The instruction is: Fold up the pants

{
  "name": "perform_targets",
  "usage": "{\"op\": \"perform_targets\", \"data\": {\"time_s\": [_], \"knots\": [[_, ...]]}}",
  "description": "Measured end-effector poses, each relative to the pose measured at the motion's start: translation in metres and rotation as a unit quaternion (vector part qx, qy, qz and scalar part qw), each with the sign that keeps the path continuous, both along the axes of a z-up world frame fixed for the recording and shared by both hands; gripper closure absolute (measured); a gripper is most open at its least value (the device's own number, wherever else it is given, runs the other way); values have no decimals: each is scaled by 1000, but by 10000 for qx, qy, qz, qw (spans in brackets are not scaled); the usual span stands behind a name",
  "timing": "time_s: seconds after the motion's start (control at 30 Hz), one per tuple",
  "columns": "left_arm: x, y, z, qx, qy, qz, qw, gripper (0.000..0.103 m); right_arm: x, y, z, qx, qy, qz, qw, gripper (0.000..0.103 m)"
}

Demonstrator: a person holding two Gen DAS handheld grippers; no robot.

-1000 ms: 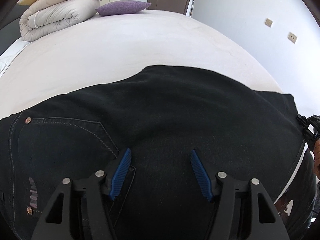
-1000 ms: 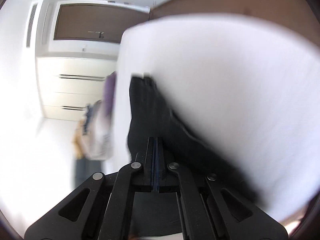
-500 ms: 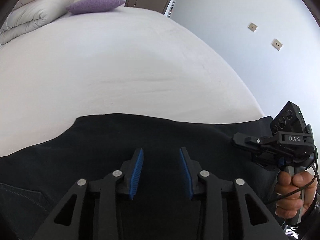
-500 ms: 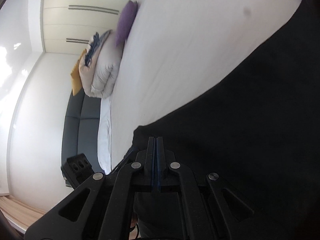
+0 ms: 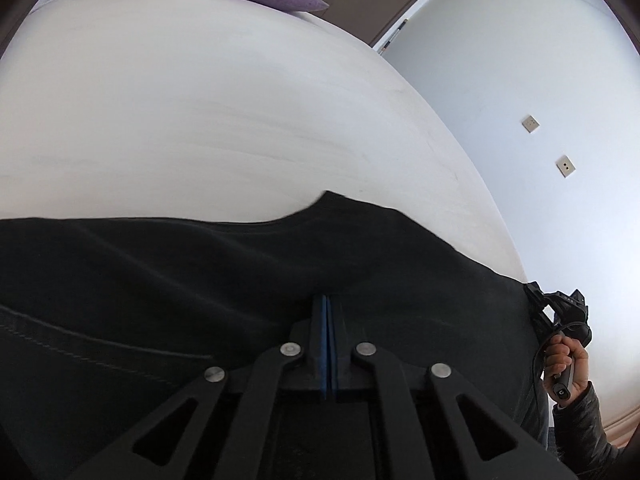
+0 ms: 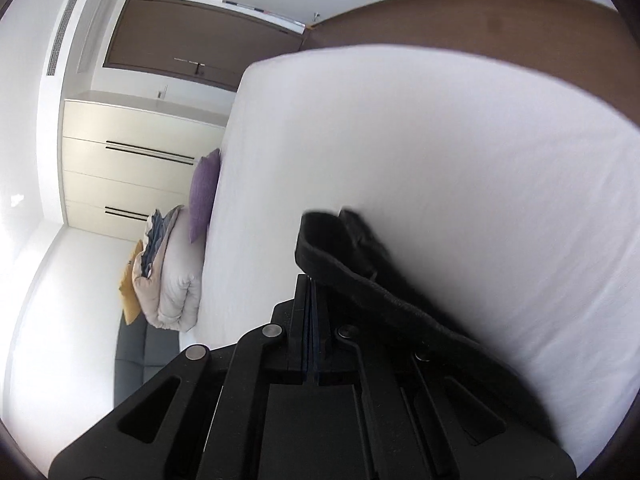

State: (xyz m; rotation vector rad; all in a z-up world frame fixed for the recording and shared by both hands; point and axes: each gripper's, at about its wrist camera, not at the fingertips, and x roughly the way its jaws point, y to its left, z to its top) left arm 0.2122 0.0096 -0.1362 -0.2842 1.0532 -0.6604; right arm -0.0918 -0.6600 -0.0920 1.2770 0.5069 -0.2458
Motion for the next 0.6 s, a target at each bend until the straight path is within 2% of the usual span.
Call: {"op": "perform_targets", "data": {"time_s": [0.1, 0.2, 0.27, 0.33, 0.37, 0.43, 0.47, 0.5, 0.57, 0.6], "knots": [[5, 38, -2, 60, -11, 321, 9995, 99, -12, -18, 2, -195, 26, -368, 9991, 103], [11, 82, -1, -110, 25, 547, 9984, 99, -27, -34, 1, -202, 197, -758, 9967, 103], [13, 105, 3, 86, -79, 656, 9978, 99, -36, -36, 8, -263, 286, -869, 9955, 103], [17, 127, 9, 401, -188, 968, 9943, 99, -36, -34, 19, -394, 294, -816, 9955, 103], [18, 143, 12, 303, -207, 1153, 9927, 99, -32, -29, 27, -457, 271, -742, 9958, 103], [15, 166, 22, 460, -360, 1526, 9866, 101, -27, -14, 46, -568, 170, -506, 9970, 103], [12, 170, 28, 545, -478, 1591, 9846, 101, -9, 4, 58, -623, 94, -279, 9976, 103], [6, 166, 36, 564, -603, 1614, 9834, 99, 13, 25, 71, -682, 19, -16, 9977, 103], [-4, 148, 48, 376, -798, 1382, 9865, 98, 71, 76, 90, -707, -181, 660, 9952, 103], [-9, 136, 53, 391, -908, 1271, 9870, 91, 96, 99, 94, -667, -249, 1088, 9915, 103]]}}
